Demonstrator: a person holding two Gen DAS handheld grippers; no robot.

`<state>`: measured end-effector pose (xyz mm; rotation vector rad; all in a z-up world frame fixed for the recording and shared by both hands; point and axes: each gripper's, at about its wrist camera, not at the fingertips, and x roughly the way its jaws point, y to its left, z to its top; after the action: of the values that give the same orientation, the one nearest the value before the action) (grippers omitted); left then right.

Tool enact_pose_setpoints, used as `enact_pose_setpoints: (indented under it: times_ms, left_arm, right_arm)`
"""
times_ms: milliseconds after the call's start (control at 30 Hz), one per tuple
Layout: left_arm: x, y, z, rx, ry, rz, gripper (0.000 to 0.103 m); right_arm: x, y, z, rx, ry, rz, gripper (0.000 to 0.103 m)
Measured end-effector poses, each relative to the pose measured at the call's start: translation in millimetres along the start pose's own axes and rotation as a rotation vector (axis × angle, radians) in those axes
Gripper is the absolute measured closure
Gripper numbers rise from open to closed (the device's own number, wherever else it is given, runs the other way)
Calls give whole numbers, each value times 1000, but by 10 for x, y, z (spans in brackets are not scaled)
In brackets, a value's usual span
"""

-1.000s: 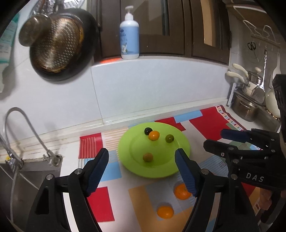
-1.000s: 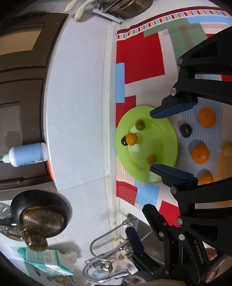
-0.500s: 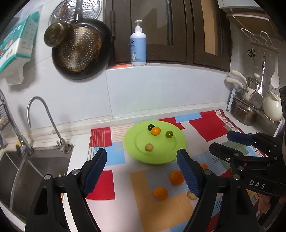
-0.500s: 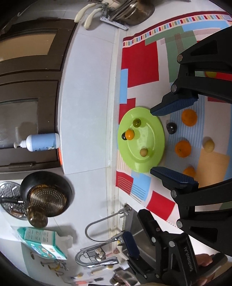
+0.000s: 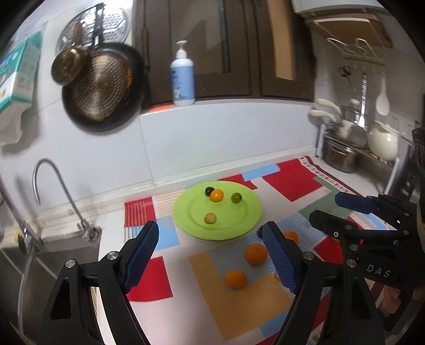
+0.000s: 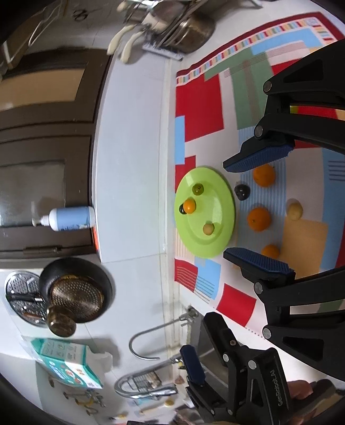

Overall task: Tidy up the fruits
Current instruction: 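Withdraw both grippers from the plate back over the cloth, then grasp an orange with the left gripper while the right gripper grasps the brown kiwi-like fruit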

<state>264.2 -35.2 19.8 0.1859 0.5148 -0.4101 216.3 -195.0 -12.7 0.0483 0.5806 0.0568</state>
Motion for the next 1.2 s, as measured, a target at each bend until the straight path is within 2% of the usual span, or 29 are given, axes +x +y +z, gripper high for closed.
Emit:
enact_pose_setpoints:
  times_ms: [333,600,900,1200]
  left_arm:
    - [73,69,-160,97,3,-95,23]
    - [249,66,-371,145,55,-156,23]
    - [486,30,-573,213,85,-217,23]
    - [787,-62,-750,266,159,-257,26]
  right_arm:
    - [-49,175,-234,36,4,-100,43]
    - [59,299,-458,52,74,-108,43]
    - [287,262,-646,77,156,-130,43]
    - [538,216,-797,75,219,-123,44]
